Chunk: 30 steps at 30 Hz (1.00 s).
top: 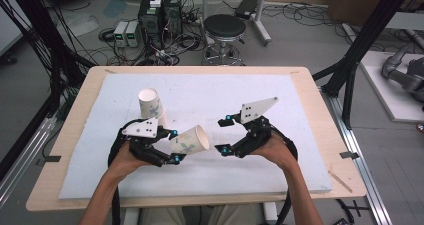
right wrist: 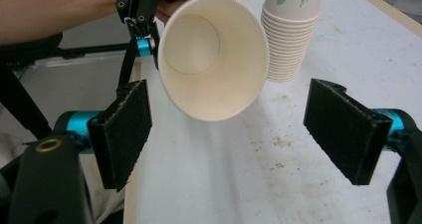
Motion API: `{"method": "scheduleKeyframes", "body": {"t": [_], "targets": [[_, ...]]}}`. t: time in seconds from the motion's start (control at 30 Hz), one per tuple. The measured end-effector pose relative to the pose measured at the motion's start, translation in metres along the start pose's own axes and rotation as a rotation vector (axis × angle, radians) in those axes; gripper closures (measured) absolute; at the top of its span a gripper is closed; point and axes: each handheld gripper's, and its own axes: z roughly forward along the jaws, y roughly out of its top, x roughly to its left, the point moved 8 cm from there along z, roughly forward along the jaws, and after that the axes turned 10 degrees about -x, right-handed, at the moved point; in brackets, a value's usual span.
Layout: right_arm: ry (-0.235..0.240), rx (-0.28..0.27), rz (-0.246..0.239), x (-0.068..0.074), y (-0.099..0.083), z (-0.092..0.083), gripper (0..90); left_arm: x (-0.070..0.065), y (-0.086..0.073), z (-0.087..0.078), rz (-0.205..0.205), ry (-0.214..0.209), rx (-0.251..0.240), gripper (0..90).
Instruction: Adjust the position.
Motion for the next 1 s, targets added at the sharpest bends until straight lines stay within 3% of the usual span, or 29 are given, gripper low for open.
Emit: {"method": "scheduleKeyframes", "body": {"t": [0.07, 0.47, 0.73, 1.0], "targets": [[0.002, -0.016, 0.014, 0.000, -0.005, 0.000, 19.6, 0.000, 0.002, 0.000, -0.001, -0.005, -0.045, 37.1], [0.024, -0.100, 0.070, 0.001, -0.028, 0.006, 19.6, 0.000, 0.007, 0.000, 0.001, -0.004, -0.176, 37.2], [0.058, -0.152, 0.085, 0.005, -0.029, 0.016, 19.6, -0.002, 0.009, 0.007, 0.001, -0.024, -0.209, 37.2], [0.101, -0.197, 0.077, 0.010, -0.022, 0.027, 19.6, -0.008, 0.009, 0.024, 0.002, -0.057, -0.216, 37.2]]}}
